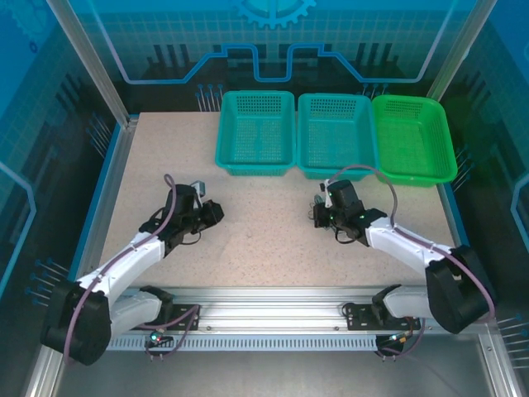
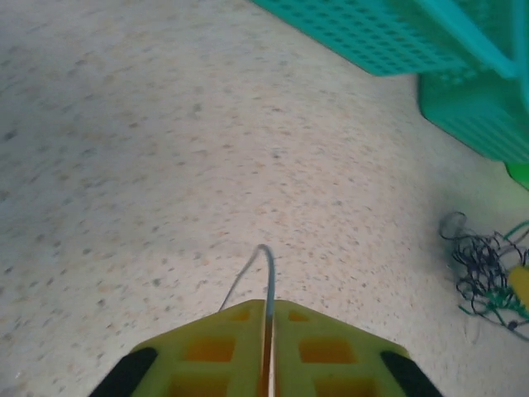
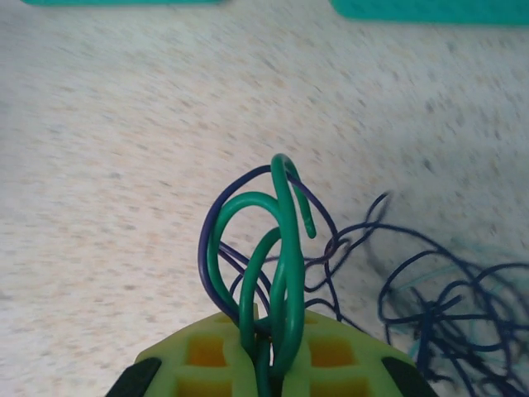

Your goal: Untangle the cables

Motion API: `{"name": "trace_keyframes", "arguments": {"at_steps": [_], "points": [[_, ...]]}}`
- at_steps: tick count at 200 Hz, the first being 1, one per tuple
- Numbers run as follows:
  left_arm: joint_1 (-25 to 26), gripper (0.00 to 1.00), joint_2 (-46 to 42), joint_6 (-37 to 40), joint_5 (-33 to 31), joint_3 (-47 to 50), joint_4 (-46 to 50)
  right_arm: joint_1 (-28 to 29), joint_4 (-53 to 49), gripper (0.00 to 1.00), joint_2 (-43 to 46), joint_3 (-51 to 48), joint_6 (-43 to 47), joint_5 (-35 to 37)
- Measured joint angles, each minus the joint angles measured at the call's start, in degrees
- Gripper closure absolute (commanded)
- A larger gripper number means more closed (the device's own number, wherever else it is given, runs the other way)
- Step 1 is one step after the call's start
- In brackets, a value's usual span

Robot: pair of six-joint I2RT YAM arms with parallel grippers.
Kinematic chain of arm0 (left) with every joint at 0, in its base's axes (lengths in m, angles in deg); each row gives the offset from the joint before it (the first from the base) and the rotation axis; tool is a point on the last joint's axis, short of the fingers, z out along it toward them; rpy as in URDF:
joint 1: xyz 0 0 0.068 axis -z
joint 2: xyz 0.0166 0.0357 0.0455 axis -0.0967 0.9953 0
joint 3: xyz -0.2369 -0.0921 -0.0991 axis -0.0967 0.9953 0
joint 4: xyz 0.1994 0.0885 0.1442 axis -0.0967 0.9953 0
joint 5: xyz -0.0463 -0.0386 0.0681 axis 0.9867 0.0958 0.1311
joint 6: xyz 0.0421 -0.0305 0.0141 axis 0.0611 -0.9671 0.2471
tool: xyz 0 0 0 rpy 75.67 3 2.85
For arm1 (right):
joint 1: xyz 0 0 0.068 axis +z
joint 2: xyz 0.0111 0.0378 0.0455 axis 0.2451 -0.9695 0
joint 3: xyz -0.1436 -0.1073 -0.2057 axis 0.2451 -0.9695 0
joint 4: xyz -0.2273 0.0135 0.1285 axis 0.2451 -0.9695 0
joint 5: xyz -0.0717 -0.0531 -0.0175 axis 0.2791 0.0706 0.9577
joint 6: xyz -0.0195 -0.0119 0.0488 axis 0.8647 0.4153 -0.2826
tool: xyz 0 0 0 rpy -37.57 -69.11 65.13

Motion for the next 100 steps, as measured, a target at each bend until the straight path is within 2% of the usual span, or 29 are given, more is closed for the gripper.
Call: {"name": "trace_keyframes", "arguments": {"at_steps": [11,23,57,100], "points": [[0.0,0.57,-0.7,0.9,-0.1,0.0,-0.9,0.0,-0.1,1.0,2.3,0.9,1.2,-1.7],[0.0,0.46,-2.4,2.3,-0.6,0.0,-1.4,0.0,-0.5,1.0,4.7,2.3,2.7,-3.3],[1.6,0.3,-10.0,7.8,0.1,0.1,-5.2,0.6,-2.3,1.0,10.2,5.3,6.1,-5.9],[8.3,0.14,-14.1,18.3,8.9,0.2,-13.7,0.8,-6.1,1.0,13.7,6.9,9.3,-7.2]]}}
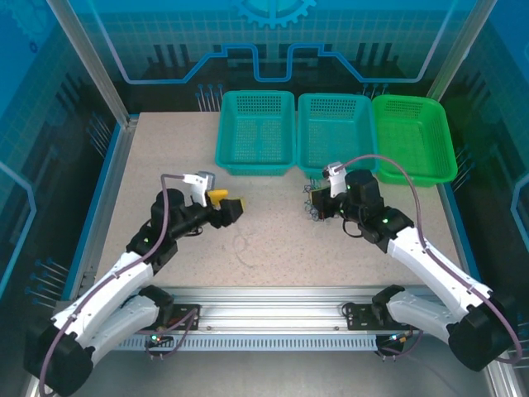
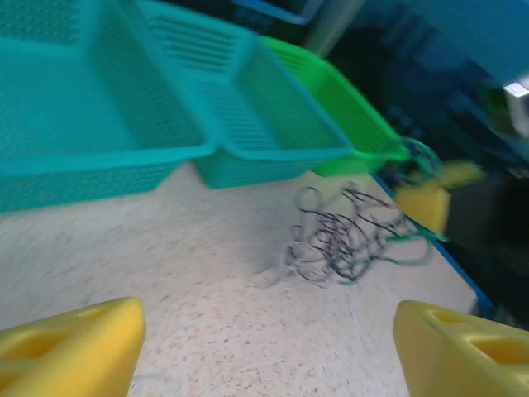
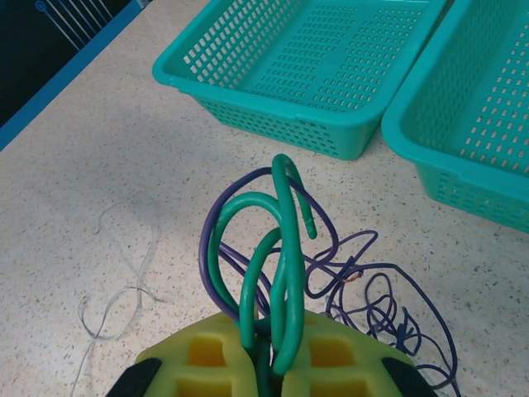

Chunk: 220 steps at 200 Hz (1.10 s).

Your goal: Untangle the cables

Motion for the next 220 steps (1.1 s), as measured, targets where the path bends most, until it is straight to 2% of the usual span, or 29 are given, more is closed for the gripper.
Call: {"name": "trace_keyframes", "arguments": {"at_steps": [24,56,65,79,99,118,135,152,173,187,202,220], "points": [[5.7,0.08,1.6,7.5,3.5,0.0,-1.7,0.0,-1.0,1.0,0.9,0.2,0.9,-1.2],[11.5,0.04,7.4,16.1,3.5,0.0,-3.7,0.3,-1.2,1.0,1.9,0.2,1.7,-3.9],[12.0,0.04,9.5,17.2,1.9,-0.1,-4.3,0.3,-1.2,1.0,2.1,0.2,1.7,-4.3],[12.1,0.03,12.9,16.9,-5.0,-0.9,-3.3,0.4,-1.2,1.0,2.2,0.2,1.6,-4.0],[12.0,0.09,15.9,11.8,-19.0,-4.1,1.2,0.4,-1.7,1.0,2.2,0.2,1.2,-2.7],[12.0,0.1,18.7,3.5,-32.7,-9.7,10.3,0.4,-2.3,1.0,2.2,0.2,0.5,-1.4],[11.6,0.07,23.1,-4.6,-42.0,-15.4,19.4,0.4,-2.3,1.0,1.9,0.2,0.3,-0.8],[9.7,0.06,26.8,-11.0,-45.7,-17.9,25.7,0.4,-2.4,1.0,1.3,0.2,0.3,-0.3],[3.7,0.06,30.9,-17.2,-44.2,-17.8,30.7,0.4,-2.9,1.0,0.6,0.2,0.3,-0.2],[0.1,0.11,33.6,-20.3,-42.6,-17.5,32.4,0.5,-3.2,1.0,0.5,0.2,0.3,-0.1],[-0.9,0.22,35.6,-22.8,-40.7,-17.3,32.7,0.6,-3.4,1.0,0.5,0.2,0.3,-0.2],[-0.6,0.49,37.0,-24.3,-37.5,-16.9,31.8,0.6,-3.5,1.0,0.5,0.2,0.0,-0.2]]}}
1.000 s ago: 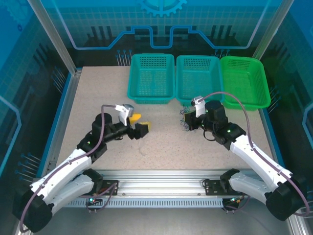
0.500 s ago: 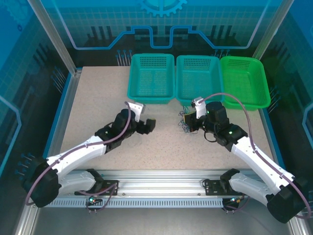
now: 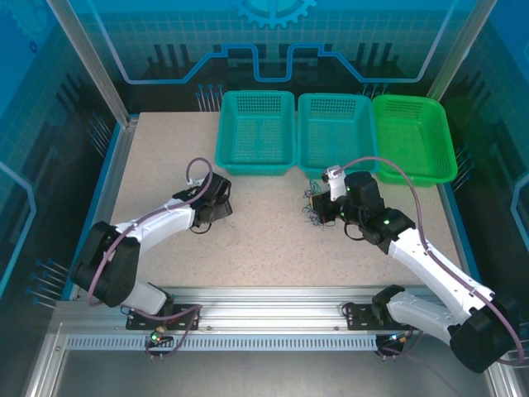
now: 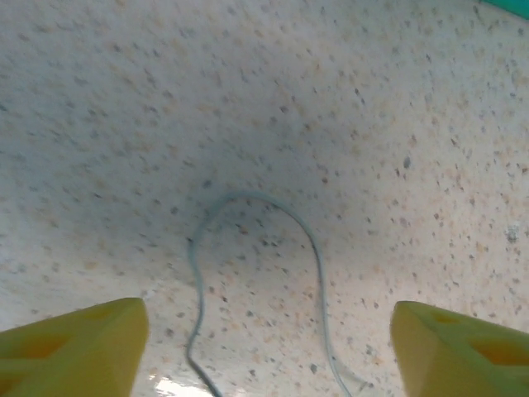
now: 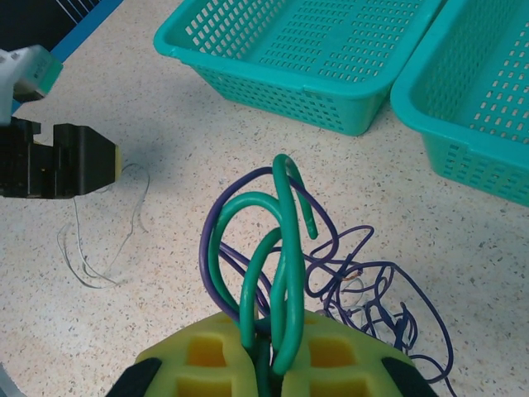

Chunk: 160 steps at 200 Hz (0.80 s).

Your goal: Untangle the cables

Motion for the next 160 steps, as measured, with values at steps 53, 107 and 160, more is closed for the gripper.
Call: {"name": "trace_keyframes", "arguments": {"at_steps": [53,107,160], "points": [[0.1,1.0,-0.1,0.0,6.3,0.2,-3.1,0.0,-0.4,1.0,0.6,0.0,-0.2,0.2],[0.1,0.44,-8.6,1.1,7.6,-2.3,-1.9,0.0,-0.3,1.0,1.4,0.0,-0.2,0.2],[0.1,0.21,-10.0,-14.9,7.1,-0.3,3.3,0.0,-0.3,1.0,1.3,0.0,-0.2,0.2]]}}
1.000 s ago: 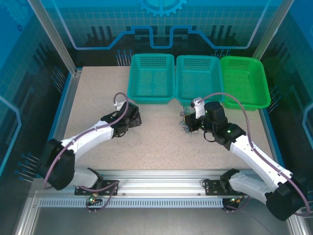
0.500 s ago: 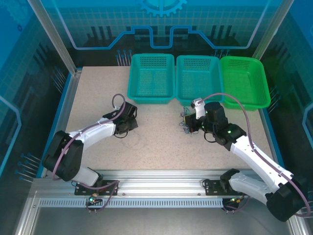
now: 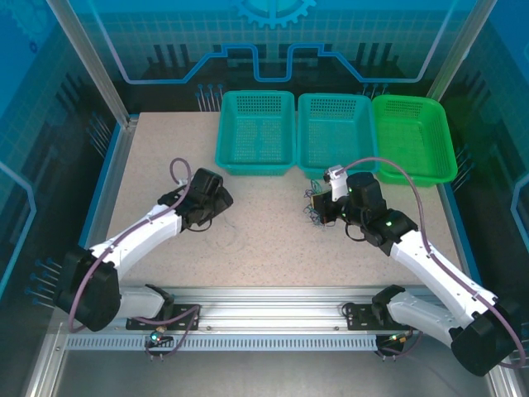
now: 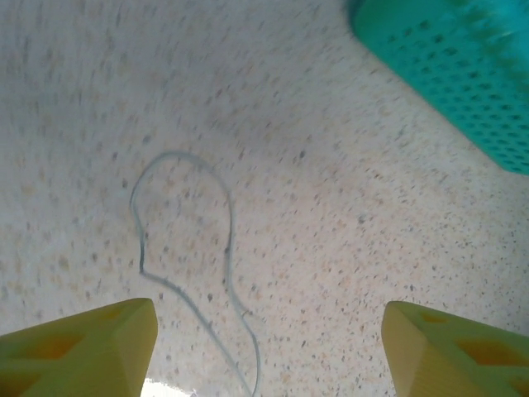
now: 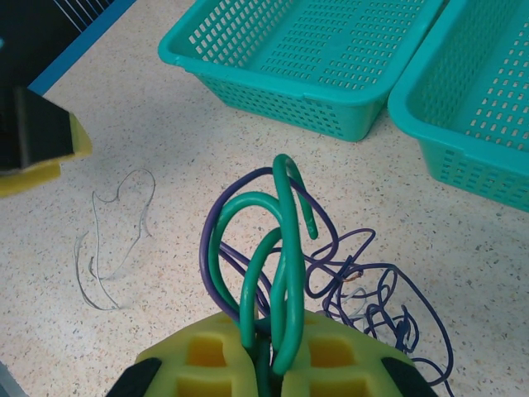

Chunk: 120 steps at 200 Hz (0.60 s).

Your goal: Untangle the cables

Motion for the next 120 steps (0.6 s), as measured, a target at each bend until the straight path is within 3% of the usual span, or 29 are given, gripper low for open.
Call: {"name": "trace_keyframes", "arguments": {"at_steps": [23,45,52,65,95,120], "points": [[0.0,0.22,1.3,-6.0,4.4,4.1,-3.9,0.0,0.0,1.0,-0.1,0.0,0.0,0.0],[0.0,0.41,5.4,-8.9,6.9,4.6,-6.2,0.0,0.0,1.0,-0.1,0.0,0.0,0.0],[0.0,0.54,6.4,-9.1,7.3,4.6,-6.9,0.0,0.0,1.0,0.0,-0.1,0.0,0.0],[0.0,1.0,7.5,-9.6,7.9,4.6,-8.2,0.0,-0.1,1.0,0.6,-0.4,-0.2,0.1],[-1.1,1.0,6.4,-4.7,12.7,5.5,-15.3,0.0,-0.5,1.0,2.6,-0.5,-0.7,0.3],[-1.5,1.0,-3.2,2.0,15.1,7.4,-20.3,0.0,-0.9,1.0,4.1,-0.5,-0.9,0.4]]}}
